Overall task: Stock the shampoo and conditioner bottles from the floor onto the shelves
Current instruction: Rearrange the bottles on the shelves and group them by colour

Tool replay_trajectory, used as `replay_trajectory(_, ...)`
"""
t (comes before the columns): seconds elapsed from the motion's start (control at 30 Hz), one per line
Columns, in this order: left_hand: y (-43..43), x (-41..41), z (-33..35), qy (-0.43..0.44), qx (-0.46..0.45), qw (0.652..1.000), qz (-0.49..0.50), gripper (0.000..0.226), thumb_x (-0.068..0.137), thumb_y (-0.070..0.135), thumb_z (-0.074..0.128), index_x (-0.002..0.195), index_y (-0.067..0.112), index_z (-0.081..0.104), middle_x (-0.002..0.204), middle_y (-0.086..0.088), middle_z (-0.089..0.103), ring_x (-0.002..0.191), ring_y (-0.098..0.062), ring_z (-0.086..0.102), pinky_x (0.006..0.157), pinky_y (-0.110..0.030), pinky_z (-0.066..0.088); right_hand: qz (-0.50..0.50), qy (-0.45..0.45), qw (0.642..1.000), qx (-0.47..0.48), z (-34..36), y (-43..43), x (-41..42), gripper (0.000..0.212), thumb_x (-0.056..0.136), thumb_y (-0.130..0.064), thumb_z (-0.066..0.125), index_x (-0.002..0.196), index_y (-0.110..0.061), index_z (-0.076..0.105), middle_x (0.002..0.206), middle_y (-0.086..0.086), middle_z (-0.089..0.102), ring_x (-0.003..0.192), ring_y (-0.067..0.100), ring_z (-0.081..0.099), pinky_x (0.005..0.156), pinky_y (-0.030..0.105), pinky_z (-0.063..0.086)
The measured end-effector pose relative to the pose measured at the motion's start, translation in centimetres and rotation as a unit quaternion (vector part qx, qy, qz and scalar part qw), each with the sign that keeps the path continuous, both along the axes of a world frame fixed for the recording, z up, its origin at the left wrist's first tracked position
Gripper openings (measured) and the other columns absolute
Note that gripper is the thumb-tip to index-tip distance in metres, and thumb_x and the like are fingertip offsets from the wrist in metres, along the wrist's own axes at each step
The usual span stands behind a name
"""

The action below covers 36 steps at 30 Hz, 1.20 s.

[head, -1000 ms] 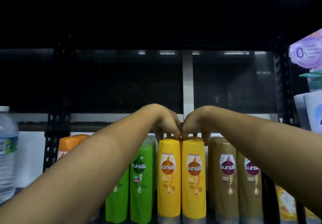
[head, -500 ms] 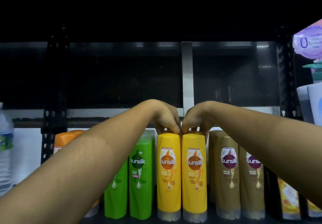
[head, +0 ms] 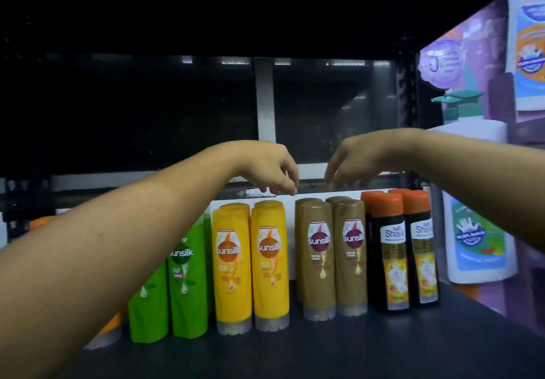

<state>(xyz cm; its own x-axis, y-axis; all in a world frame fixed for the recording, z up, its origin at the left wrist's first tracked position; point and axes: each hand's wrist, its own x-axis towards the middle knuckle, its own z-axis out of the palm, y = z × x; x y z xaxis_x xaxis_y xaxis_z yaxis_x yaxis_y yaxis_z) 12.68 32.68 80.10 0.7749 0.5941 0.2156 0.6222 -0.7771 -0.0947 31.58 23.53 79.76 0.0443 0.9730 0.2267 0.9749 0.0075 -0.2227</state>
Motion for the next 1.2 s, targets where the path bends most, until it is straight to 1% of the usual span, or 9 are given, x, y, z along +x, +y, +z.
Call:
replay_trajectory(0.1, -0.7, 3.3, -1.1, 0.032, -0.042, 0.999, 0.006, 0.04, 0.094, 0.037, 0.072, 0.13, 0.022, 0.063, 0.11, 0.002, 0.068, 0.094, -0.017, 0.071, 0.076, -0.03, 0.063, -0.025, -0.012, 0.999, -0.027, -1.2, -0.1, 1.2, 0.045, 0.09, -0.027, 0.073, 0.133, -0.026, 0.063, 0.12, -0.002, 0.065, 0.096, 0.017, 0.066, 0.069, 0.025, 0.058)
replay_trajectory(0.2, -0.3, 5.4, -2.7, 0.063, -0.007, 0.997, 0.032, 0.057, 0.086, 0.046, 0.079, 0.133, 0.025, 0.056, 0.107, 0.003, 0.065, 0.088, -0.017, 0.071, 0.074, -0.032, 0.063, -0.038, -0.011, 0.999, -0.031, -2.9, 0.7, 1.9, 0.055, 0.089, -0.026, 0.072, 0.141, -0.027, 0.056, 0.135, 0.002, 0.059, 0.103, 0.022, 0.064, 0.067, 0.027, 0.057)
replay_trajectory(0.3, 0.3, 6.4, -4.4, 0.017, -0.002, 0.999, 0.03, 0.061, 0.08, 0.047, 0.084, 0.129, 0.025, 0.054, 0.112, 0.002, 0.064, 0.085, -0.016, 0.068, 0.065, -0.032, 0.064, -0.032, 0.036, 0.998, -0.029, -4.4, 1.8, 2.2, 0.051, 0.088, -0.023, 0.074, 0.137, -0.024, 0.061, 0.118, 0.003, 0.064, 0.098, 0.025, 0.069, 0.074, 0.034, 0.064)
replay_trajectory(0.4, 0.5, 6.7, -5.3, -0.019, -0.001, 0.999, 0.027, 0.058, 0.08, 0.041, 0.085, 0.127, 0.023, 0.056, 0.114, -0.001, 0.064, 0.083, -0.018, 0.069, 0.056, -0.028, 0.062, -0.035, 0.041, 0.999, -0.001, -5.1, 2.5, 2.5, 0.043, 0.09, -0.024, 0.073, 0.132, -0.021, 0.064, 0.1, 0.003, 0.067, 0.077, 0.021, 0.072, 0.062, 0.029, 0.063)
replay_trajectory(0.57, 0.1, 6.4, -5.2, -0.01, 0.04, 0.999, 0.022, 0.057, 0.082, 0.045, 0.083, 0.128, 0.021, 0.06, 0.113, -0.001, 0.068, 0.081, -0.013, 0.067, 0.066, -0.034, 0.064, -0.015, 0.041, 0.999, 0.023, -5.8, 2.5, 2.8, 0.041, 0.092, -0.027, 0.071, 0.132, -0.024, 0.063, 0.103, 0.003, 0.068, 0.078, 0.02, 0.072, 0.057, 0.027, 0.061)
replay_trajectory(0.63, -0.1, 6.4, -5.2, -0.002, 0.059, 0.998, 0.022, 0.058, 0.082, 0.049, 0.082, 0.128, 0.022, 0.061, 0.11, 0.003, 0.067, 0.079, -0.01, 0.063, 0.066, -0.032, 0.06, -0.005, 0.048, 0.999, 0.025, -5.8, 2.2, 2.9, 0.041, 0.093, -0.027, 0.07, 0.133, -0.024, 0.063, 0.107, 0.004, 0.068, 0.08, 0.021, 0.073, 0.06, 0.029, 0.062)
replay_trajectory(0.77, -0.5, 6.2, -5.1, 0.011, 0.095, 0.995, 0.026, 0.061, 0.083, 0.053, 0.079, 0.133, 0.023, 0.061, 0.106, 0.005, 0.062, 0.092, -0.016, 0.059, 0.074, -0.031, 0.047, 0.006, 0.049, 0.999, 0.018, -5.7, 1.7, 2.7, 0.038, 0.095, -0.026, 0.069, 0.131, -0.022, 0.064, 0.116, 0.006, 0.067, 0.08, 0.021, 0.072, 0.068, 0.033, 0.064)
replay_trajectory(1.03, -0.5, 5.4, -5.2, 0.011, 0.088, 0.996, 0.024, 0.064, 0.084, 0.055, 0.077, 0.137, 0.023, 0.06, 0.119, 0.0, 0.066, 0.097, -0.016, 0.057, 0.076, -0.03, 0.048, 0.024, 0.049, 0.998, 0.017, -5.8, 1.7, 2.1, 0.033, 0.095, -0.029, 0.068, 0.128, -0.021, 0.066, 0.12, 0.008, 0.067, 0.088, 0.024, 0.072, 0.072, 0.037, 0.065)
replay_trajectory(1.2, -0.2, 4.7, -4.0, 0.014, 0.053, 0.998, 0.032, 0.064, 0.085, 0.062, 0.071, 0.137, 0.027, 0.059, 0.108, 0.009, 0.058, 0.098, -0.014, 0.057, 0.085, -0.031, 0.05, 0.002, 0.016, 0.999, 0.045, -4.8, 1.7, 2.0, 0.032, 0.094, -0.039, 0.066, 0.124, -0.027, 0.069, 0.111, -0.001, 0.067, 0.094, 0.02, 0.065, 0.079, 0.038, 0.062)
